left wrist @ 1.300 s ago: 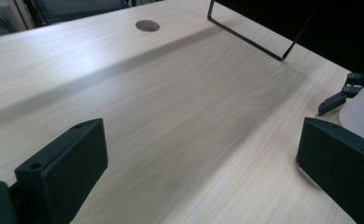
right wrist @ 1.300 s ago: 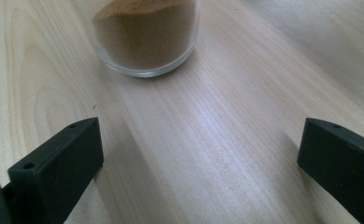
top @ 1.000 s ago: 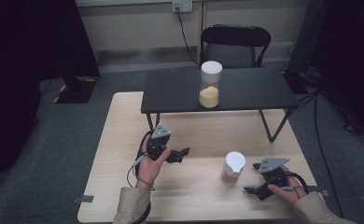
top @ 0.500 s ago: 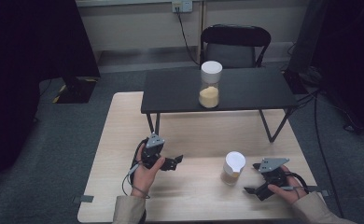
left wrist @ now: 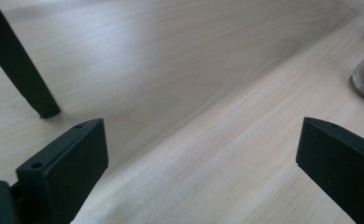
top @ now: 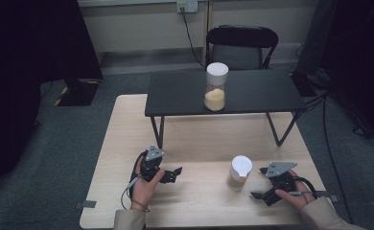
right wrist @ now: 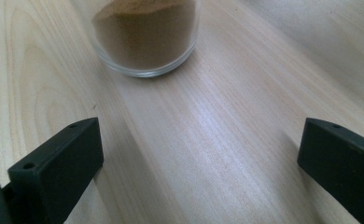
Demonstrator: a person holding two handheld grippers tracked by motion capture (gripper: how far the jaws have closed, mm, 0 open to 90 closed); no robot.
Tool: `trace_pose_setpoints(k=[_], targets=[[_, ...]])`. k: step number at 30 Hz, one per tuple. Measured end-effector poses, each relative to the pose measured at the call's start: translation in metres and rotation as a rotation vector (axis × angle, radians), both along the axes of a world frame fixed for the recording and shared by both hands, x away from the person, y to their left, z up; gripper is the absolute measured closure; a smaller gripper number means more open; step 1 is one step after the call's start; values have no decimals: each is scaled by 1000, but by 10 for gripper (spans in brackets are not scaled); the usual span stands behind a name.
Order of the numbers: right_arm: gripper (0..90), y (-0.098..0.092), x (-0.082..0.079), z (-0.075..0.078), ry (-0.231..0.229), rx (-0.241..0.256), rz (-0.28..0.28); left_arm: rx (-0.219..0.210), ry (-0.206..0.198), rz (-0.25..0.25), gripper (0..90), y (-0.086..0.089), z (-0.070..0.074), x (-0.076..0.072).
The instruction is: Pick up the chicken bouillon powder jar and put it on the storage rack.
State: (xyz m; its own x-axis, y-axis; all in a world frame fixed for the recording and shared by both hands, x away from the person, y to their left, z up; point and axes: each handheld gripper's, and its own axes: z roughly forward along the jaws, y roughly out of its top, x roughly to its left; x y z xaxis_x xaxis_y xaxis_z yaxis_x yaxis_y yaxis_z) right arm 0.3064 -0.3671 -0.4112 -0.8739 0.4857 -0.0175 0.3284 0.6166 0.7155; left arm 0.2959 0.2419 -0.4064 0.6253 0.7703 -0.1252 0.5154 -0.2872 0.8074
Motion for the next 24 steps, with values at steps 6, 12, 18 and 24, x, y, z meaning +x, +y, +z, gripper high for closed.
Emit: trace_pose_setpoints(k=[6, 12, 18, 24], targets=[[0, 0, 0, 0, 0, 0, 0, 22, 10, 8, 16, 2, -5, -4], [0, 0, 0, 0, 0, 0, 0, 58, 11, 21, 17, 1, -5, -7], [0, 0, 0, 0, 0, 0, 0, 86, 22, 29, 17, 1, -7, -7], [0, 0, 0, 0, 0, 0, 0, 116, 34, 31, 18, -1, -7, -7]])
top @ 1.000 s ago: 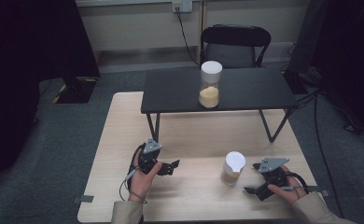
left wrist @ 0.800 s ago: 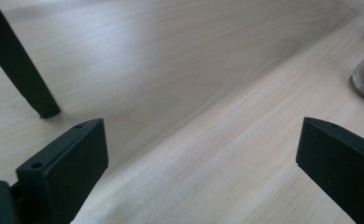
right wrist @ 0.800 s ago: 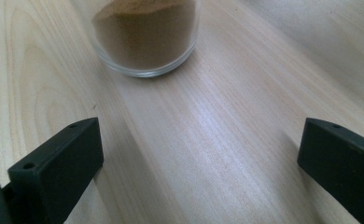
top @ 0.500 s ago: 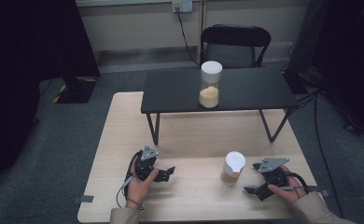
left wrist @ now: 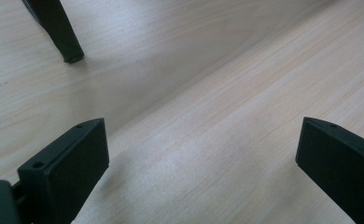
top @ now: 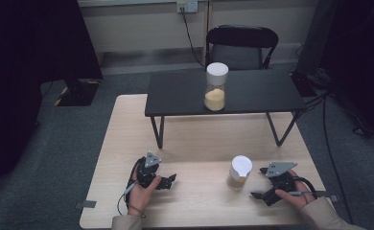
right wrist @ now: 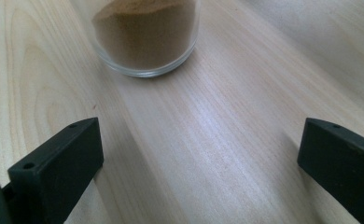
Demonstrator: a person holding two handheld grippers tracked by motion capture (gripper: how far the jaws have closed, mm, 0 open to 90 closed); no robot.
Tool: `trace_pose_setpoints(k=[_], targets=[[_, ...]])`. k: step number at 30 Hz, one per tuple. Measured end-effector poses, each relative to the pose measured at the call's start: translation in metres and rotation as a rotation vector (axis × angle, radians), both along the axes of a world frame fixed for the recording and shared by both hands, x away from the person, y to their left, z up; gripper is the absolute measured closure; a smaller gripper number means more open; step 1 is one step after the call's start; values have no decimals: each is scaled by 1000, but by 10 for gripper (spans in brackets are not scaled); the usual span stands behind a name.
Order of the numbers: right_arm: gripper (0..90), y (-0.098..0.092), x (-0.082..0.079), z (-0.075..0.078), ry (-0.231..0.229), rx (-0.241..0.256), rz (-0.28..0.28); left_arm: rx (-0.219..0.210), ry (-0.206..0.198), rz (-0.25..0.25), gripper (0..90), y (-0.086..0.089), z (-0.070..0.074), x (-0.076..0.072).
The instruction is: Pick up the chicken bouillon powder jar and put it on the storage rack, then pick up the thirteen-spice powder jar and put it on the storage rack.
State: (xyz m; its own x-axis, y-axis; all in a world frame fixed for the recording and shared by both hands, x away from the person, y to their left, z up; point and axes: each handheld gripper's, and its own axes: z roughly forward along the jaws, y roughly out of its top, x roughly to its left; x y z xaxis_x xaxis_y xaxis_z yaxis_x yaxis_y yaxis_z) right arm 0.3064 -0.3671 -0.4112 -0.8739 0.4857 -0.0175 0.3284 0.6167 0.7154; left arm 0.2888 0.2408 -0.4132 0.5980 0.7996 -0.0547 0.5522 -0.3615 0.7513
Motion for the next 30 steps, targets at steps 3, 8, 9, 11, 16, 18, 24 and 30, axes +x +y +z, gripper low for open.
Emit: trace_pose_setpoints(k=[3, 8, 9, 11, 16, 18, 24, 30], targets=[[0, 0, 0, 0, 0, 0, 0, 10, 14, 1, 18, -1, -1, 1], [0, 0, 0, 0, 0, 0, 0, 35, 25, -9, 12, -2, -2, 3], [0, 0, 0, 0, 0, 0, 0, 38, 25, -7, 12, -3, -2, 2], [0, 0, 0, 0, 0, 0, 0, 48, 22, -7, 13, -5, -2, 2], [0, 0, 0, 0, 0, 0, 0, 63, 3, -17, 0, -6, -4, 1], [0, 0, 0, 0, 0, 0, 0, 63, 3, -17, 0, -6, -4, 0], [0, 0, 0, 0, 0, 0, 0, 61, 3, -16, 0, -6, -5, 0], [0, 0, 0, 0, 1, 0, -1, 61, 3, -16, 0, -6, -5, 0]])
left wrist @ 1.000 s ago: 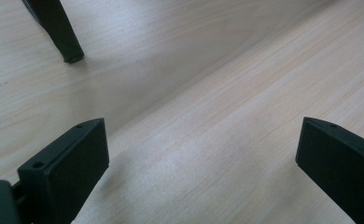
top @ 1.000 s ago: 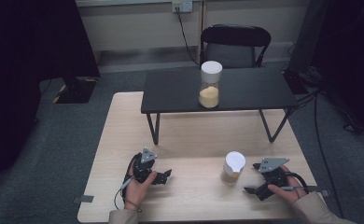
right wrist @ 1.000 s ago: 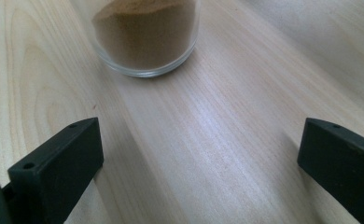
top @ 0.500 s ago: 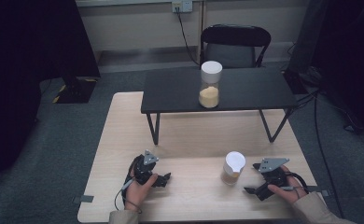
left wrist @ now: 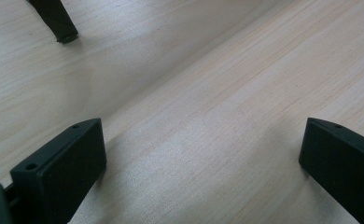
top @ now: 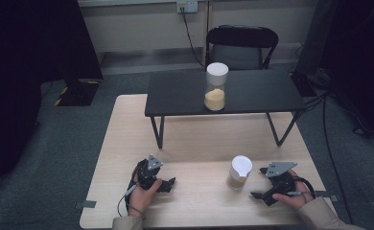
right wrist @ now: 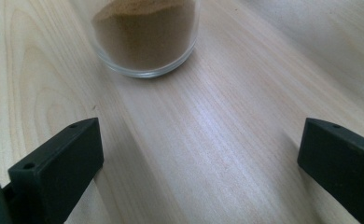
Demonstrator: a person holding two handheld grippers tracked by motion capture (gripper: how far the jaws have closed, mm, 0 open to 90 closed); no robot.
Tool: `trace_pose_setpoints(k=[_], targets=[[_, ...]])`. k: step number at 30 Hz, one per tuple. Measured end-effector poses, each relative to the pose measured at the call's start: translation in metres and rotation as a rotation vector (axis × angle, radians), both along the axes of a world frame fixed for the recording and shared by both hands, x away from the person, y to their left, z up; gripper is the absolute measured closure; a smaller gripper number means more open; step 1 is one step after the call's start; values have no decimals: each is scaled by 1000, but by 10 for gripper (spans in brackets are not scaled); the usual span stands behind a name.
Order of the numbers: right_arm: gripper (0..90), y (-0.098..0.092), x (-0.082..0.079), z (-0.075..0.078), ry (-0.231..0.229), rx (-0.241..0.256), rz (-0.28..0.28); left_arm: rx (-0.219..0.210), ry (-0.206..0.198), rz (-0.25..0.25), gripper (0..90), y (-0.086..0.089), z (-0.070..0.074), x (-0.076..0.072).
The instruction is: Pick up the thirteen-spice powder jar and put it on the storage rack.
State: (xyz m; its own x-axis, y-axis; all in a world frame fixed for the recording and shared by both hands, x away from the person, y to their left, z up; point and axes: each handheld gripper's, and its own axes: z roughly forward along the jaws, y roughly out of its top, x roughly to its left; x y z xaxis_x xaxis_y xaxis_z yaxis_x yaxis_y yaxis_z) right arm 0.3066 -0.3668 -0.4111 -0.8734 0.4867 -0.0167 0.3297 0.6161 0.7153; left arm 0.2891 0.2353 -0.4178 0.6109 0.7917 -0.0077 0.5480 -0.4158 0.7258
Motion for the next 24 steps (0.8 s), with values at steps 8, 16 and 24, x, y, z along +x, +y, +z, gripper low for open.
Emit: trace_pose_setpoints(k=[8, 16, 24], targets=[[20, 3, 3, 3, 4, -5, 8, 2, -1, -1, 0, 0, 0, 0], [15, 3, 4, 6, 11, 23, 4, 0, 0, 0, 0, 0, 0, 0], [14, 4, 7, 9, 7, 73, 9, 0, 0, 0, 0, 0, 0, 0]])
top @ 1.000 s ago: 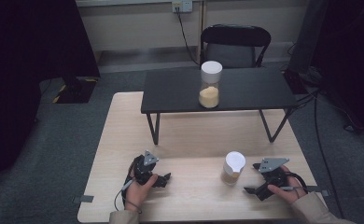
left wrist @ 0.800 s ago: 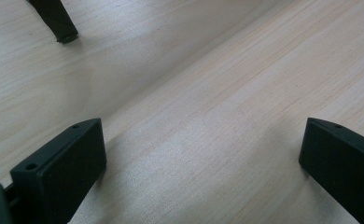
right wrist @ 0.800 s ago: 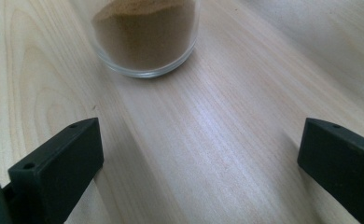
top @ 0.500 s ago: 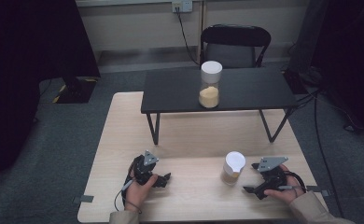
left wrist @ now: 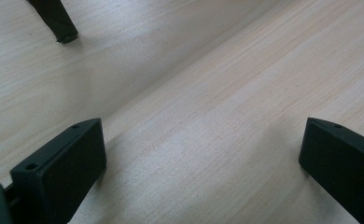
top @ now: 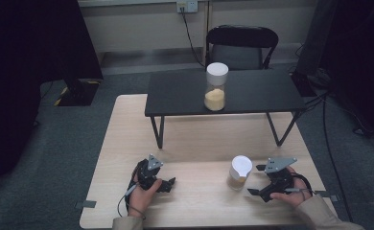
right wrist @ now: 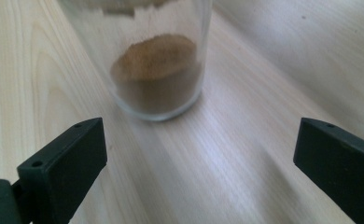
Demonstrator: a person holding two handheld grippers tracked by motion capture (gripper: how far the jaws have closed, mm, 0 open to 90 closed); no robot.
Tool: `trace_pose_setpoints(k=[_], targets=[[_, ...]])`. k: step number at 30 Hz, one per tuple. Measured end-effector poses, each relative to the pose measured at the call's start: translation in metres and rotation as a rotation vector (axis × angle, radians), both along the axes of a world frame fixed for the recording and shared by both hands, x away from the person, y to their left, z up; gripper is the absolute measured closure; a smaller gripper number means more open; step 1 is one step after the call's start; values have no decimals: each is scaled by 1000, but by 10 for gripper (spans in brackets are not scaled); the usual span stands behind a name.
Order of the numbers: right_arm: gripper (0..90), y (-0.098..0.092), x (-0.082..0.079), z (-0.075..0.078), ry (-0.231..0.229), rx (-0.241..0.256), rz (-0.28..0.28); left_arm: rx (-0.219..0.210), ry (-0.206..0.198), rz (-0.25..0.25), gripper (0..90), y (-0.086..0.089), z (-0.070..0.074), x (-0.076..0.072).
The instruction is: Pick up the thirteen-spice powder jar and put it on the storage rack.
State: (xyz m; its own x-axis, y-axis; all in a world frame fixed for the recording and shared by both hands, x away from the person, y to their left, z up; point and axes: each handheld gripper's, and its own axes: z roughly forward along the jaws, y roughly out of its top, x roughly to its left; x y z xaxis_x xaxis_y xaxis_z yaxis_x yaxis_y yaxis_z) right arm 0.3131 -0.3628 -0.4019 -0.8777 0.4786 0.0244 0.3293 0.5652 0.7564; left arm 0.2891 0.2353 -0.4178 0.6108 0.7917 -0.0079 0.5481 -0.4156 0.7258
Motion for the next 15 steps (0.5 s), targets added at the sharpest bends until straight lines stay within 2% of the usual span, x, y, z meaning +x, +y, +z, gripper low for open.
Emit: trace_pose_setpoints(k=[7, 11, 15], targets=[[13, 9, 4, 2, -4, 15, 19, 0, 0, 0, 0, 0, 0, 0], [13, 10, 6, 1, -1, 51, 25, 0, 0, 0, 0, 0, 0, 0], [8, 13, 7, 2, -7, 64, 35, 0, 0, 0, 0, 0, 0, 0]])
